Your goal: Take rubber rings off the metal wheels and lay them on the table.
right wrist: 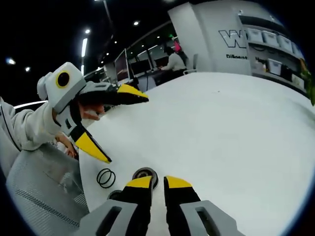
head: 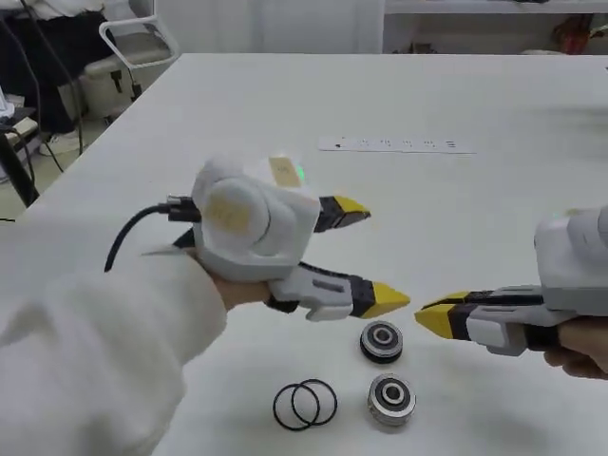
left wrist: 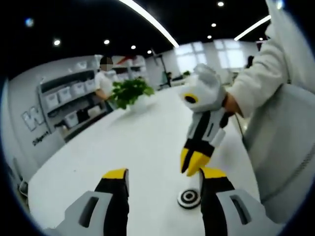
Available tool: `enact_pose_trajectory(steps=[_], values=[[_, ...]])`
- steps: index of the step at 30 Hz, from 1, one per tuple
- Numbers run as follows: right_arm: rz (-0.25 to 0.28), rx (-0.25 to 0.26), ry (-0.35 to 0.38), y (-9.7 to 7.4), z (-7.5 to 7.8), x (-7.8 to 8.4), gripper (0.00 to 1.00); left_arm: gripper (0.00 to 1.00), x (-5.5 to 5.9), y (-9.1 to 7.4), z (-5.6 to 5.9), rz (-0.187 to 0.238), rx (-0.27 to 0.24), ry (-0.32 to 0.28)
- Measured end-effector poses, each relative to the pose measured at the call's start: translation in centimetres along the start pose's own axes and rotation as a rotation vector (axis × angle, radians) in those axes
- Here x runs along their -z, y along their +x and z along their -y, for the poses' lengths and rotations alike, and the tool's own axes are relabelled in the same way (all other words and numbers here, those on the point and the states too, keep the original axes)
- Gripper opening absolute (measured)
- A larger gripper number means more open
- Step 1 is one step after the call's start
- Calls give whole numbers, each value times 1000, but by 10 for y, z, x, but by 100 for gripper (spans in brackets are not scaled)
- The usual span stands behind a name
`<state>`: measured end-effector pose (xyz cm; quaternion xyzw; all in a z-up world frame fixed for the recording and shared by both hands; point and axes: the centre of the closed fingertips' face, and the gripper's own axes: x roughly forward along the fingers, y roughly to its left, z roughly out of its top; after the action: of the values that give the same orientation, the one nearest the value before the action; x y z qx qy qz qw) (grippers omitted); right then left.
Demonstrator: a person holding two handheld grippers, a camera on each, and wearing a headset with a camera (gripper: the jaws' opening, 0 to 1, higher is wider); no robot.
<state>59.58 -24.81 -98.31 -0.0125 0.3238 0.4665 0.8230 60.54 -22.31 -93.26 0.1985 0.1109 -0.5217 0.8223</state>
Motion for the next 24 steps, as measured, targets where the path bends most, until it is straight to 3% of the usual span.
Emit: enact_pose_trajectory(steps=[4,5,8,19,24], values=[[-15,-6,-6,2,-1,4,7,47,25,7,9,-44,34,-21],[-22,-7,-11,3,-1,6,8,46,32,9,11,-55,41,-52],[-35,-14,-24,4,-3,10,9,44,41,14,15,-76,49,-47],[-82,-40,-74,11,-5,22,12,29,50,20,24,-99,74,-85],[-97,-45,-97,13,-7,25,14,25,55,22,28,-119,80,-73]])
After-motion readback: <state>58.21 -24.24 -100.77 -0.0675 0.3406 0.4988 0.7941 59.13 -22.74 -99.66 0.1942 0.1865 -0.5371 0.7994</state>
